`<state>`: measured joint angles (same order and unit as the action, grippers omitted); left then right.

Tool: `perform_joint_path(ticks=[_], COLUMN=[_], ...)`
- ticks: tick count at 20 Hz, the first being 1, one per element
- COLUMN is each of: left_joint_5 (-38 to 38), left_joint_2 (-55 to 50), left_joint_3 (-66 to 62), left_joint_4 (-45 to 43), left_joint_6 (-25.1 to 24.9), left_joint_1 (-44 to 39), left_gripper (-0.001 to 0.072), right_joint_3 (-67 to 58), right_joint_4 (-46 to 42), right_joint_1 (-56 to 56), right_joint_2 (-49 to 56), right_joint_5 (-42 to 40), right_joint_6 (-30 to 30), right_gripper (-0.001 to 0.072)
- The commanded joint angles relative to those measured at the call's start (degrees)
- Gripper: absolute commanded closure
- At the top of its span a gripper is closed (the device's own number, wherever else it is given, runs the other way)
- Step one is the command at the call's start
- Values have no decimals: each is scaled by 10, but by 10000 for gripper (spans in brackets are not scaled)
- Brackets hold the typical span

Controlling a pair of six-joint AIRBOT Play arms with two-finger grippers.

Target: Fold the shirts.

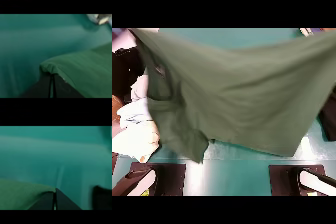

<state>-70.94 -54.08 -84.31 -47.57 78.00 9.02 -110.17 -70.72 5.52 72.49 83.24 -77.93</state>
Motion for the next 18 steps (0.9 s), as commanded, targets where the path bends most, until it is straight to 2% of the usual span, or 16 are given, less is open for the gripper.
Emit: perform_joint_path(ticks=[1, 3, 5, 9, 10, 11, 12, 15, 18], left_joint_5=[51, 132, 190, 214, 211, 214, 207, 103, 30], left_joint_2=[-59, -116, -192, -303, -314, -316, -314, -301, -260], left_joint_3=[190, 242, 236, 165, 154, 151, 149, 127, 150], left_joint_4=[-4, -3, 4, 31, 31, 30, 28, -32, -176], left_joint_6=[-38, -70, -91, -94, -94, -86, -75, -63, -3], left_joint_1=[0, 0, 0, 0, 0, 1, 1, 18, 28], left_gripper=[682, 682, 682, 680, 602, 304, 155, 157, 156], right_joint_3=[80, 96, 81, 12, -6, -23, -34, -53, 23], right_joint_4=[0, 0, 1, 2, 2, 2, 2, 2, 2], right_joint_1=[-45, -56, -64, -70, -70, -70, -68, -51, -28], right_joint_2=[116, 181, 235, 302, 311, 317, 318, 303, 236], right_joint_5=[-6, -49, -76, -68, -58, -46, -37, 23, 41], right_joint_6=[0, 0, 0, -1, -7, -11, -12, -15, -14], right_gripper=[699, 699, 698, 694, 637, 370, 268, 268, 268])
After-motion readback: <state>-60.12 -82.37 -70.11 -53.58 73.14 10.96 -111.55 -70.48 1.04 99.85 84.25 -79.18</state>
